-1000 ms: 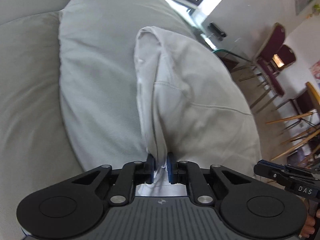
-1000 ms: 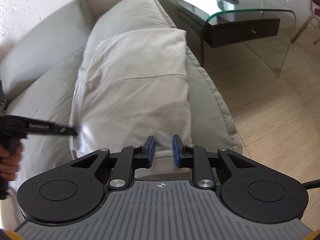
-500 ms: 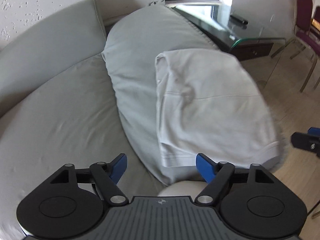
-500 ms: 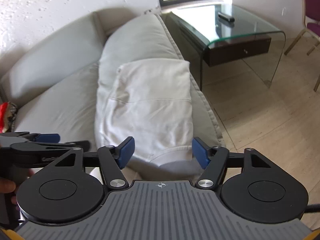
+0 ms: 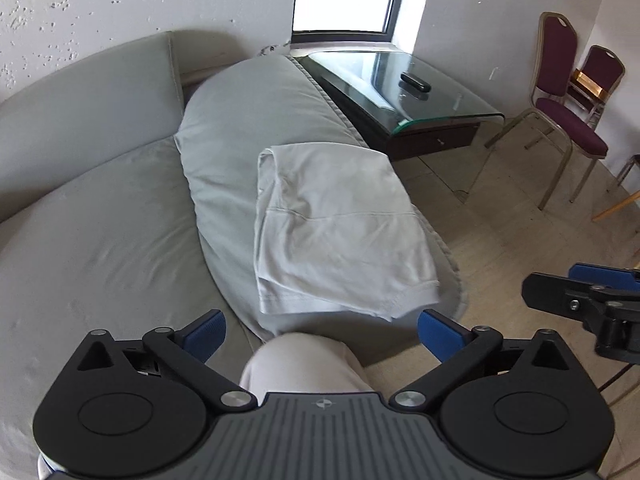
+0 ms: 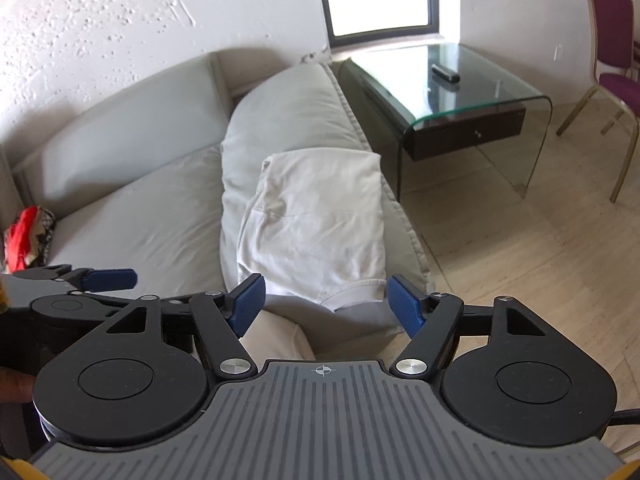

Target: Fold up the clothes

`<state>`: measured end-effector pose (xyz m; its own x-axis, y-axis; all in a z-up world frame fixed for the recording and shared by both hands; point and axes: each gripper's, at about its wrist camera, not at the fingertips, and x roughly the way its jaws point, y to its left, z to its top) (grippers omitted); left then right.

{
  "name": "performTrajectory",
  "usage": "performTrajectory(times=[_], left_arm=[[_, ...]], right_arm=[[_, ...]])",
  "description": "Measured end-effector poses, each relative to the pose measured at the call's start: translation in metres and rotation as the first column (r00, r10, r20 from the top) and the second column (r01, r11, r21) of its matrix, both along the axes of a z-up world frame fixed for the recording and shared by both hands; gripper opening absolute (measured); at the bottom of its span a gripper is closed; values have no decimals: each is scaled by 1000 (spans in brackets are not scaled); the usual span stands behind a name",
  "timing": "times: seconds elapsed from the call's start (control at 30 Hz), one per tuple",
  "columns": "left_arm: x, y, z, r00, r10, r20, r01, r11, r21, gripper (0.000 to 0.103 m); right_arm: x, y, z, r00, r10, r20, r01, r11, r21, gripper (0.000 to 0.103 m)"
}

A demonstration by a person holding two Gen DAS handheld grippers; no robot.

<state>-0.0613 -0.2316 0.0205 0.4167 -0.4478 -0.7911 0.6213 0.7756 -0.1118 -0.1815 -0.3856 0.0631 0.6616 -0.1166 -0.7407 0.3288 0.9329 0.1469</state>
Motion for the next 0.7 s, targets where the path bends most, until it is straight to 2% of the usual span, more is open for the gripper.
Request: performTrajectory(times=[0.1,0.27,0.7], left_arm=[[-11,-1,5,1000,-28,10,28,1000,-14,102],[-19,0,6,1000,-12,28,13,999,-31,102],[-23,-11,-8,1000,2,18,-2,1000,28,102]], right_arm=[[-5,4,5,1000,1,3,-1,999,-32,75],[-7,3,5,1000,10,2,-10,999,-48,76],[-7,-1,-10,1000,19,-15,-20,999,-41,77]])
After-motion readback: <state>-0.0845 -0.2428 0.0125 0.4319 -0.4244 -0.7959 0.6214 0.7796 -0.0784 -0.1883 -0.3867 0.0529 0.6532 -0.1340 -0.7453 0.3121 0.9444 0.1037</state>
